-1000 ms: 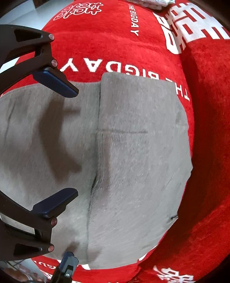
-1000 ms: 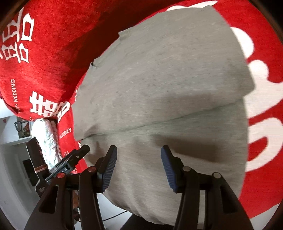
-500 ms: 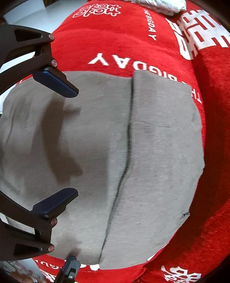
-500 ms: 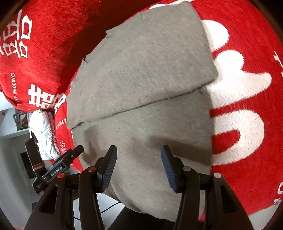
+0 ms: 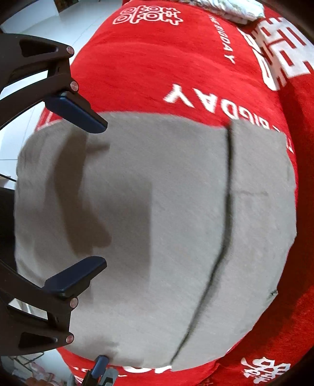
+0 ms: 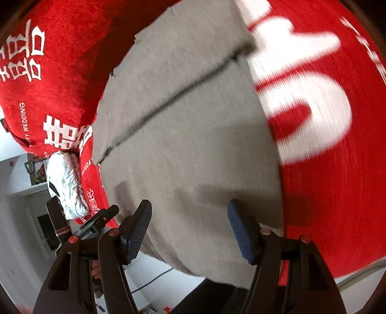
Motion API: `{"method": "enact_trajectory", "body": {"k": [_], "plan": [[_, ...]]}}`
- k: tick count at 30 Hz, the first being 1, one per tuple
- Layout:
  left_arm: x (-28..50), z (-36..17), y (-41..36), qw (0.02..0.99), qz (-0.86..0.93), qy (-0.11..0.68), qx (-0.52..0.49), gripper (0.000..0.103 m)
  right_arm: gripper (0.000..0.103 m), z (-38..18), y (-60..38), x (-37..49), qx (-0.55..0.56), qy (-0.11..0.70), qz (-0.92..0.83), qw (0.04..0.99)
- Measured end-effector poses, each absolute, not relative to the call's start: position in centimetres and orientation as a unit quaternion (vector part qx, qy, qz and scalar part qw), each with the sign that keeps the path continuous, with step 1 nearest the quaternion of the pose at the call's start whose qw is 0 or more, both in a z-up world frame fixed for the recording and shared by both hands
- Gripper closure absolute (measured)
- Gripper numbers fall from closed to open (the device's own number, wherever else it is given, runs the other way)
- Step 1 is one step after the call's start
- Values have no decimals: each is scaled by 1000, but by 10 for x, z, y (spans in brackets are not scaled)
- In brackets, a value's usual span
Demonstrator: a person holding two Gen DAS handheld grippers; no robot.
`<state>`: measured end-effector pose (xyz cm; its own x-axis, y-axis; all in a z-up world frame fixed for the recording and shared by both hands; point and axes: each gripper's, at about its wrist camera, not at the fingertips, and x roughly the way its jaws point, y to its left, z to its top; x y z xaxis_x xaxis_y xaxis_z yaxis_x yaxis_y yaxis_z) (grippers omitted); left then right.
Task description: Fold small clothes
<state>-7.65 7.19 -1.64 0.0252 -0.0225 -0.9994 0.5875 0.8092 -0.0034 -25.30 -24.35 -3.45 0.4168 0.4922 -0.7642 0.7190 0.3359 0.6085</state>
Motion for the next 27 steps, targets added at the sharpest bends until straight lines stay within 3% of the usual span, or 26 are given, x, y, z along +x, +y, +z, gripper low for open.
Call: {"method": "enact_trajectory", "body": {"k": [13,27], "plan": [[-120,-58,188,632,-213,719,195,1,34,-59,-172,-342,566,571,-101,586],[-156,-94,191,608,-250,737,158,1,34,-110,-136,-375,538,609,-127,569]]}}
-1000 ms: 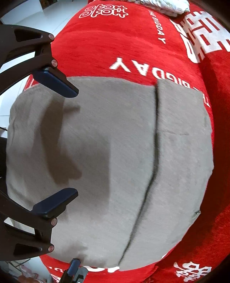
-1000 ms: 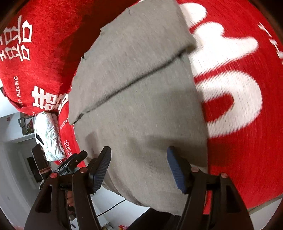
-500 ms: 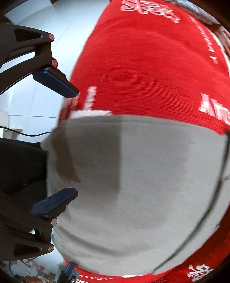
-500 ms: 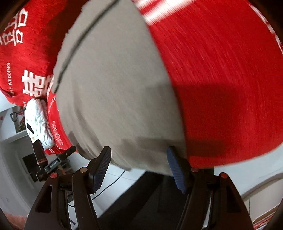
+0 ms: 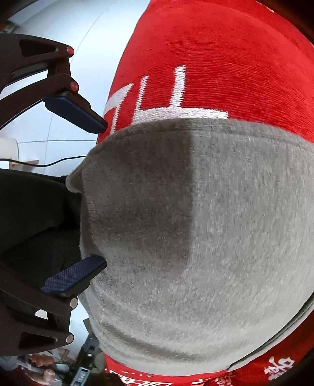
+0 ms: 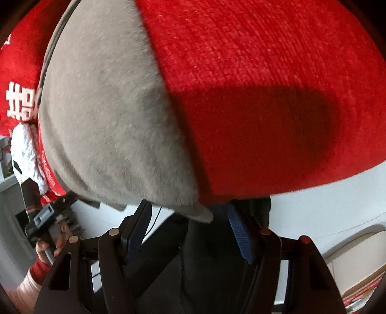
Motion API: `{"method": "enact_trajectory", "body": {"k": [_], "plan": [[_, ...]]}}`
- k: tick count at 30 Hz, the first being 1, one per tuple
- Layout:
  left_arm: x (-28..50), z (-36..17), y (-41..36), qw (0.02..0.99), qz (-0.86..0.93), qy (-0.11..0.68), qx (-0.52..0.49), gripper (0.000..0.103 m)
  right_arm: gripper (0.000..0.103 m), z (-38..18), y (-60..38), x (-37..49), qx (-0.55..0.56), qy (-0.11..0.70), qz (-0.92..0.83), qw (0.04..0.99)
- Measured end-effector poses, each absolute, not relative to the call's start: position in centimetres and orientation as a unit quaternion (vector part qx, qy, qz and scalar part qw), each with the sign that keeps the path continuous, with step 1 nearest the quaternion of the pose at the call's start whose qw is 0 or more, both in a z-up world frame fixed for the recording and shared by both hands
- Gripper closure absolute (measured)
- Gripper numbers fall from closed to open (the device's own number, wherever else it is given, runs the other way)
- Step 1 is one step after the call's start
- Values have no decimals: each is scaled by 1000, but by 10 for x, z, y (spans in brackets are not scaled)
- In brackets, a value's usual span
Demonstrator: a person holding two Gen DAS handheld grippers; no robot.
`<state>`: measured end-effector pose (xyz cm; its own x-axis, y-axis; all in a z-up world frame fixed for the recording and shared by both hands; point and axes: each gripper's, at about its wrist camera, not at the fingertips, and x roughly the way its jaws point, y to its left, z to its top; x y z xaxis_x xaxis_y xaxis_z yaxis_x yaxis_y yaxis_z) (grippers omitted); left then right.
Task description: Fold small clothes
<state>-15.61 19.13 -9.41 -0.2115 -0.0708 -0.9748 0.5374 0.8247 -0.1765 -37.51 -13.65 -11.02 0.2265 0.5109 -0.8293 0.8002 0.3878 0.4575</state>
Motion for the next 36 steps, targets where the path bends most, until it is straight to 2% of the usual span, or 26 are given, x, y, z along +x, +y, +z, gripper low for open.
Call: {"method": "enact_trajectory", "body": {"k": [3,4,5,6,7,8,9,10,18,23,30,36], "plan": [[-154,-90,186,613,-256,730,162,7,33,-114,-133,-375,551,600,-121,567],[-155,-88,185,610,-260,731,160,14,47,-114,-132,-378,559,595,-116,566],[-156,-85,185,609,-262,732,158,25,74,-114,-131,-380,574,586,-111,561],[-158,-82,184,607,-267,732,155,32,85,-113,-131,-381,582,583,-112,556],[-158,-78,184,605,-271,732,156,46,95,-113,-130,-383,590,579,-113,552],[-159,-74,184,602,-282,730,157,68,96,-109,-130,-385,597,568,-111,555],[-160,-71,183,597,-293,731,153,81,96,-107,-129,-387,601,562,-107,558],[-160,-66,181,589,-305,734,145,89,96,-103,-130,-388,611,551,-99,560],[-127,2,171,603,-366,704,83,90,97,-36,-160,-358,662,430,-40,613],[-85,24,133,641,-379,666,52,90,97,-13,-209,-314,667,367,-32,647],[-26,6,77,673,-362,640,80,90,97,-32,-259,-251,670,361,-79,644],[-1,1,68,663,-336,665,76,89,95,-43,-288,-241,675,372,-117,627]]}}
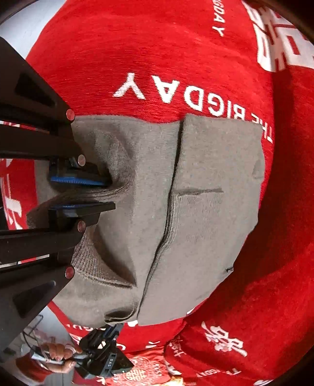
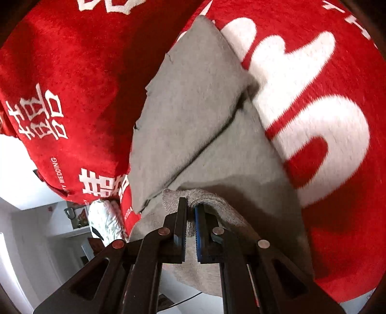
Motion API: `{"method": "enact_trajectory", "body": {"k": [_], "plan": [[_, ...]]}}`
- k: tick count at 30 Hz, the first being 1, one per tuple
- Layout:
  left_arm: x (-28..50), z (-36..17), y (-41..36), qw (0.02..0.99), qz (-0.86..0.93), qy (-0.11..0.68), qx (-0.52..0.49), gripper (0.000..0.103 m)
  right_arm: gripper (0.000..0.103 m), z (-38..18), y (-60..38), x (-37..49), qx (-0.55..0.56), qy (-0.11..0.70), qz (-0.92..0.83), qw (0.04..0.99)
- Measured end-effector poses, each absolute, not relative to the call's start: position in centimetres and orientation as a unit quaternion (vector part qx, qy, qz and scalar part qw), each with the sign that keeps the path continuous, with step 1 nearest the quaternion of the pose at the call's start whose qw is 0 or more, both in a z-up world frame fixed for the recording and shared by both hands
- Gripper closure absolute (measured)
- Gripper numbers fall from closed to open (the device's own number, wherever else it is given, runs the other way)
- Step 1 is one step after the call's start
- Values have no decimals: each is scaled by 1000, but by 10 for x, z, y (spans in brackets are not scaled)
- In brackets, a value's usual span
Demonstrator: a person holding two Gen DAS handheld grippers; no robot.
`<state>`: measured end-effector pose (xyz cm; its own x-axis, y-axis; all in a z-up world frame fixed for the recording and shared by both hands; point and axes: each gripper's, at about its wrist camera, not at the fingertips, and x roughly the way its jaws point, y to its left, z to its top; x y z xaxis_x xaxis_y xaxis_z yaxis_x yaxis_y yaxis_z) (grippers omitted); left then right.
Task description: Fold small clothes
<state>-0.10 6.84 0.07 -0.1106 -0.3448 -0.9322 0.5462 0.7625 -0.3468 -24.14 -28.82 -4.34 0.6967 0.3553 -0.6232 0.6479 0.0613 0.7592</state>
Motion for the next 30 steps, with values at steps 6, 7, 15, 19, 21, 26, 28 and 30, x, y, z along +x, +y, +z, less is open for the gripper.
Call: {"method": "enact_trajectory", "body": {"k": [6,7,15,19,21,26,28,30], "plan": [[5,24,80,704,-289,639,114,10,92,-33,-304,-239,658,383,-128,636],[5,33,81,717,-290,622,121,7,92,-31,-306,-235,648,391,-129,640],[-3,42,57,705,-311,602,209,7,40,-11,-293,-209,495,506,-139,693],[-9,17,30,676,-328,615,240,7,40,-21,-289,-197,459,538,-136,694],[-7,3,17,666,-325,626,242,7,40,-26,-288,-193,448,549,-132,693],[-1,-22,-4,652,-317,648,232,36,40,-31,-281,-176,418,568,-118,700],[-2,-25,-5,654,-316,648,229,54,43,-31,-276,-170,392,579,-117,705],[-3,-26,-4,653,-318,647,232,82,64,-29,-270,-163,360,593,-117,711]]}}
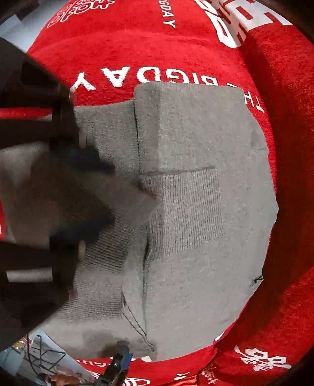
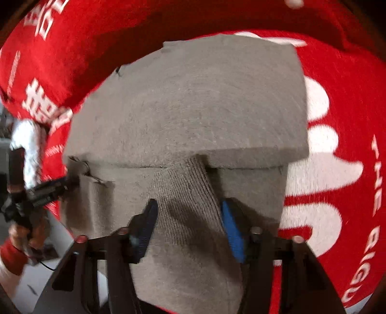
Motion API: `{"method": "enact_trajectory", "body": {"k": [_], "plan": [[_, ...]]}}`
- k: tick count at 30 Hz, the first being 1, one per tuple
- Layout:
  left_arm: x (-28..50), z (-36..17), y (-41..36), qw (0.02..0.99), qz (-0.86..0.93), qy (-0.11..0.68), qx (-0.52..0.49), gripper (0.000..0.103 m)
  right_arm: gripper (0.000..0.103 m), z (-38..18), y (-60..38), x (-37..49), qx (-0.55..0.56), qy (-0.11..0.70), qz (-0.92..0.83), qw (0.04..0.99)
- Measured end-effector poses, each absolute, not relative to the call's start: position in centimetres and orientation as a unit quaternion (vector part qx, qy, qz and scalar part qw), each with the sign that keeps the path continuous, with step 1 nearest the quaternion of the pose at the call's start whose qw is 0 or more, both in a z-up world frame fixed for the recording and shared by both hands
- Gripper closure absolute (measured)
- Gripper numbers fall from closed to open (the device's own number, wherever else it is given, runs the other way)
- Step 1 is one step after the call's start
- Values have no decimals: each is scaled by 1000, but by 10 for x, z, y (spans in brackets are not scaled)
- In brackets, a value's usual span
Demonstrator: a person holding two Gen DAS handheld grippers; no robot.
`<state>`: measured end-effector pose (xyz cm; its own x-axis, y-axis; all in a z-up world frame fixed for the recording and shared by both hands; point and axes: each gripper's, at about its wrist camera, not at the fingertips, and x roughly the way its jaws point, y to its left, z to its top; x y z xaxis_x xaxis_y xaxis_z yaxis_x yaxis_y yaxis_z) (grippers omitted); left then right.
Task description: Fold small clothes
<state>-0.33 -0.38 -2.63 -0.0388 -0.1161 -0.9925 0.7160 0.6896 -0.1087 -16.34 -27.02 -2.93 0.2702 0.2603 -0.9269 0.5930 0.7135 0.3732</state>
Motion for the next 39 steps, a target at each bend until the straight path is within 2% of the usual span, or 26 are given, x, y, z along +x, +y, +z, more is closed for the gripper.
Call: {"method": "enact_trajectory", "body": {"k": [1,2,7,12,17,22,29,32,36,37,38,39], "plan": [[-4,-27,-3,652,-323,647,230,91,93,-30,-266,-159,339,604,-115,712],[-5,-24,-1,653,-330,643,226,94,96,-31,-262,-157,326,612,-113,712],[-6,4,12,665,-356,624,205,94,96,-3,-254,-162,287,596,-122,740],[13,58,26,690,-374,598,162,94,96,55,-269,-174,301,537,-157,772],[52,89,10,724,-379,562,131,94,96,90,-309,-142,274,495,-176,806],[101,53,-33,746,-352,549,131,94,96,65,-344,-84,262,499,-181,806],[131,-32,-73,744,-290,579,164,94,96,-26,-380,-47,304,538,-209,758],[131,-49,-76,746,-282,576,182,94,96,-50,-386,-51,332,539,-219,743],[128,-51,-79,749,-282,563,207,93,96,-50,-384,-54,342,527,-230,743],[129,-51,-79,749,-281,563,210,87,96,-49,-384,-54,339,528,-234,743],[131,-50,-79,753,-268,560,219,68,96,-47,-385,-54,334,530,-243,741],[134,-48,-77,760,-252,554,226,57,95,-43,-390,-50,325,534,-255,737]]}}
